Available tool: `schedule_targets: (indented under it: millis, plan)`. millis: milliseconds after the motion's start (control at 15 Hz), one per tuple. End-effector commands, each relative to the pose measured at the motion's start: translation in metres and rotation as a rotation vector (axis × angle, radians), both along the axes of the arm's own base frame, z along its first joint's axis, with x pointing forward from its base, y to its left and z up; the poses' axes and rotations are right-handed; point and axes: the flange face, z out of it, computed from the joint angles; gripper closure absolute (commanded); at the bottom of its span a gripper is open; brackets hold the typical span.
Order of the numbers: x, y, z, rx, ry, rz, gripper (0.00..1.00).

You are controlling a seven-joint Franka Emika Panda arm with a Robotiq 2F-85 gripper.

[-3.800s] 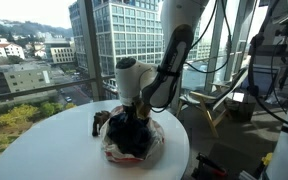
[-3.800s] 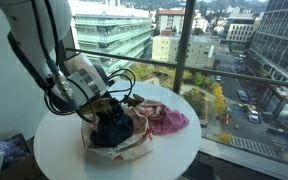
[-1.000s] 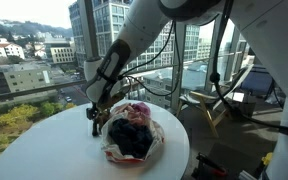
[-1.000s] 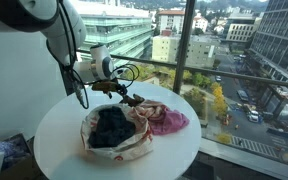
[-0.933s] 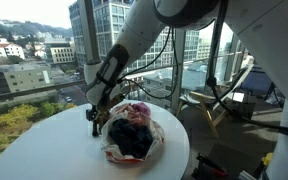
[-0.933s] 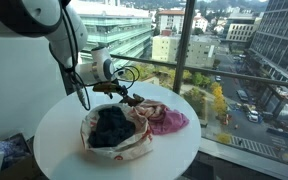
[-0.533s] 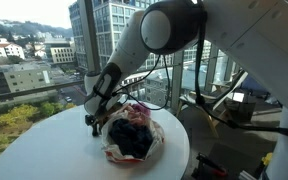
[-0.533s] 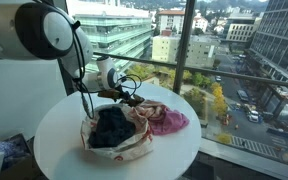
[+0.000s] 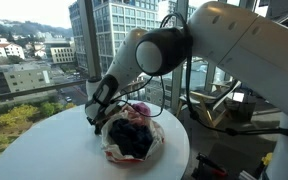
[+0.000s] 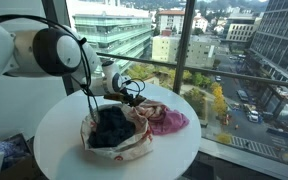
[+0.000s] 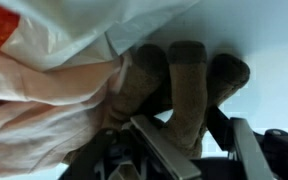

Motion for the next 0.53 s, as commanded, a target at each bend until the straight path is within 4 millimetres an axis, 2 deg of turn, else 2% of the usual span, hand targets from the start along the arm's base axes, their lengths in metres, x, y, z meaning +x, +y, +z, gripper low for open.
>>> schedule_targets:
  millis: [0, 133, 200, 333, 467]
  plan:
    - [0.009, -0.006, -0.005, 0.008, -0.022, -0.037, 0.67]
    - [0.005, -0.008, -0.004, 0.016, -0.01, -0.055, 0.8]
    - [0.004, -0.009, 0.0, 0.023, -0.011, -0.067, 0.89]
    - [0.0, -0.009, 0.013, 0.042, -0.021, -0.09, 1.0]
    - [-0.005, -0.008, 0.034, 0.06, -0.051, -0.111, 1.0]
